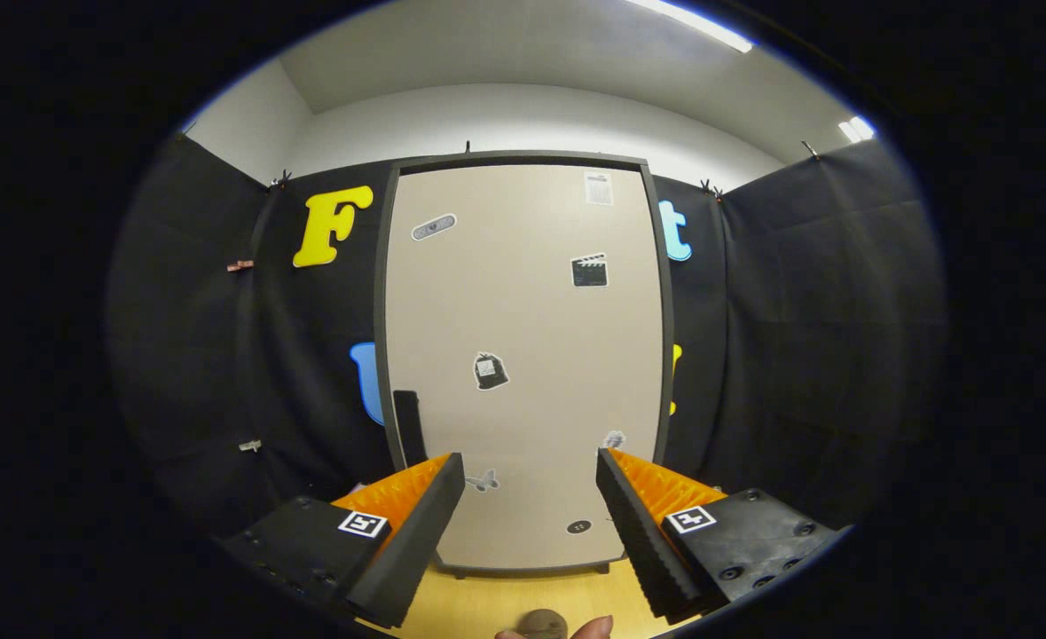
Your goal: Open the shoe cabinet door, grab the shoes and put them into the shoe cabinet, then close the shoe cabinet door.
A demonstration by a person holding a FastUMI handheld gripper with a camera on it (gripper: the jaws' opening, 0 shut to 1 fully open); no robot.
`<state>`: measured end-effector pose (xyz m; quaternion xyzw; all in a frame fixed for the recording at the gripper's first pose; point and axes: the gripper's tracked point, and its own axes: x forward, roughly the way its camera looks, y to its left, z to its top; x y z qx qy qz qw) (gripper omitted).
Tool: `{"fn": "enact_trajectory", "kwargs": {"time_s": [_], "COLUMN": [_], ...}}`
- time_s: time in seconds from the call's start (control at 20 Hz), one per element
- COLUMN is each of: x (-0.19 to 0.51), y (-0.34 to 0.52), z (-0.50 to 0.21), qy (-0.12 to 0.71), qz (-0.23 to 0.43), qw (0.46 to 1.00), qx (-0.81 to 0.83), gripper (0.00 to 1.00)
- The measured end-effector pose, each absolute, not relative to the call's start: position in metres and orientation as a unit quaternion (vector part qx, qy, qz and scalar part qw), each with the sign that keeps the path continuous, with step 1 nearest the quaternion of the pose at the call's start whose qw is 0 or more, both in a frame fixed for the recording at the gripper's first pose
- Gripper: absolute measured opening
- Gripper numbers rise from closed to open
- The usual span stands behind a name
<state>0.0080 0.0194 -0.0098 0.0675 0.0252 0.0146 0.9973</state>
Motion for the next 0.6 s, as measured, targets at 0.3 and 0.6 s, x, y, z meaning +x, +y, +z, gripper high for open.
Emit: {"fn": "enact_trajectory", "kwargs": {"time_s": [0.3, 0.6], "x": [0.043, 0.098], "y": [0.078, 0.129], "z": [0.0, -0.026], "qy": [0.005, 0.016], "qz": [0.047, 0.068], "qw": [0.996, 0.995], "qx": [0.074, 0.065], "gripper": [0.98, 0.98]}}
